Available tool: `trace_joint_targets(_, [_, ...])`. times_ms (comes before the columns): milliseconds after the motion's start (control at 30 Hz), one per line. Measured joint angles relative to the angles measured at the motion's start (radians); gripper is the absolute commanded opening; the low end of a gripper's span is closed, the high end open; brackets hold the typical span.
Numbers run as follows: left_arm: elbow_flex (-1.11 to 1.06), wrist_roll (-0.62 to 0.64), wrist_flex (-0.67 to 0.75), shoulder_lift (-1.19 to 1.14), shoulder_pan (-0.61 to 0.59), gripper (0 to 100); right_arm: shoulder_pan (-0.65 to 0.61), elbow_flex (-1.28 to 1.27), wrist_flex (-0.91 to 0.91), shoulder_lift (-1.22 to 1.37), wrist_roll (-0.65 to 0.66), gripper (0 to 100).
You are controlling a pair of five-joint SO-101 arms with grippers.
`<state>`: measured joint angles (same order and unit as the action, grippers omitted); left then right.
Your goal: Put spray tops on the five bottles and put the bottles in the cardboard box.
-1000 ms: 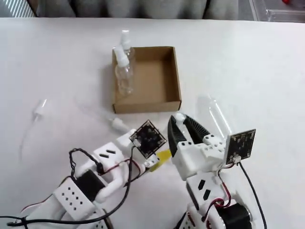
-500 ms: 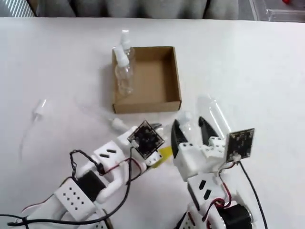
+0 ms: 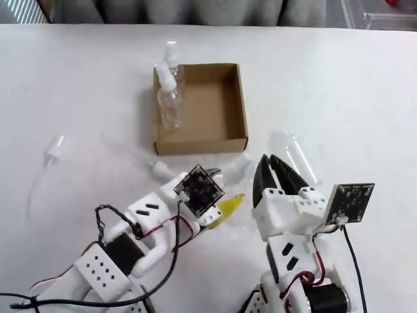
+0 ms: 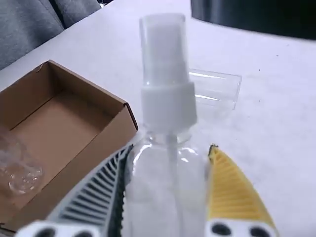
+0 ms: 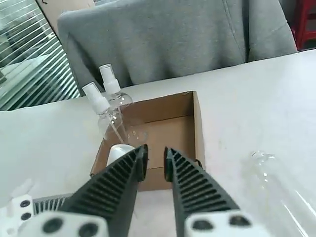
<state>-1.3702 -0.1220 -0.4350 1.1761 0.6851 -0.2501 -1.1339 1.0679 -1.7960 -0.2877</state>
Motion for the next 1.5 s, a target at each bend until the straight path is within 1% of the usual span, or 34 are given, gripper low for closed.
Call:
trace_joint_targets(67, [0.0, 0.0, 0.0, 0.0, 0.0, 2, 0.011, 0.0, -0.006, 0.0, 0.0, 1.7])
trace_joint_targets(133, [0.0, 0.0, 0.0, 0.0, 0.0, 2, 0.058, -0.012, -0.052, 0.0, 0.0, 1.7])
trace_joint_targets(267, [0.0, 0.0, 0.0, 0.0, 0.0, 2, 0.137, -0.152, -0.245, 0.0, 0.0, 1.7])
trace_joint_targets(367, [0.0, 0.0, 0.0, 0.0, 0.0, 2, 0.147, -0.276, -0.405, 0.0, 0.0, 1.7])
trace_joint_targets(467, [0.0, 0.0, 0.0, 0.0, 0.0, 2, 0.15, -0.311, -0.462, 0.009, 0.0, 1.7])
trace_joint_targets(533, [0.0, 0.0, 0.0, 0.0, 0.0, 2, 0.144, -0.313, -0.462, 0.008, 0.0, 1.7])
trace_joint_targets(600, [0.0, 0.0, 0.0, 0.0, 0.0, 2, 0.092, -0.313, -0.451, 0.005, 0.0, 1.7])
trace_joint_targets(667, [0.0, 0.0, 0.0, 0.0, 0.0, 2, 0.029, -0.313, -0.416, 0.005, 0.0, 1.7])
trace_joint_targets(767, [0.0, 0.0, 0.0, 0.0, -0.002, 2, -0.005, -0.296, -0.338, 0.006, 0.0, 1.7])
trace_joint_targets(867, [0.0, 0.0, 0.0, 0.0, -0.002, 2, -0.009, -0.255, -0.253, 0.002, 0.0, 1.7])
trace_joint_targets(967, [0.0, 0.0, 0.0, 0.0, -0.002, 2, -0.012, -0.242, -0.222, 0.0, 0.0, 1.7])
trace_joint_targets(1000, [0.0, 0.0, 0.0, 0.0, -0.002, 2, -0.003, -0.241, -0.219, 0.0, 0.0, 1.7])
trace_joint_targets(1067, [0.0, 0.0, 0.025, 0.0, -0.002, 2, 0.054, -0.238, -0.219, 0.0, 0.0, 1.7])
trace_joint_targets(1133, [0.0, 0.0, 0.063, 0.0, -0.035, 2, 0.094, -0.238, -0.219, 0.0, 0.0, 1.7])
trace_joint_targets(1200, [0.0, 0.029, 0.098, 0.0, -0.087, 2, 0.117, -0.238, -0.219, 0.0, 0.0, 1.7])
trace_joint_targets(1267, [0.0, 0.086, 0.123, 0.0, -0.147, 2, 0.124, -0.238, -0.219, 0.0, 0.0, 1.7])
trace_joint_targets(1500, [0.025, 0.282, 0.144, 0.0, -0.29, 2, 0.121, -0.238, -0.213, 0.0, 0.0, 1.7])
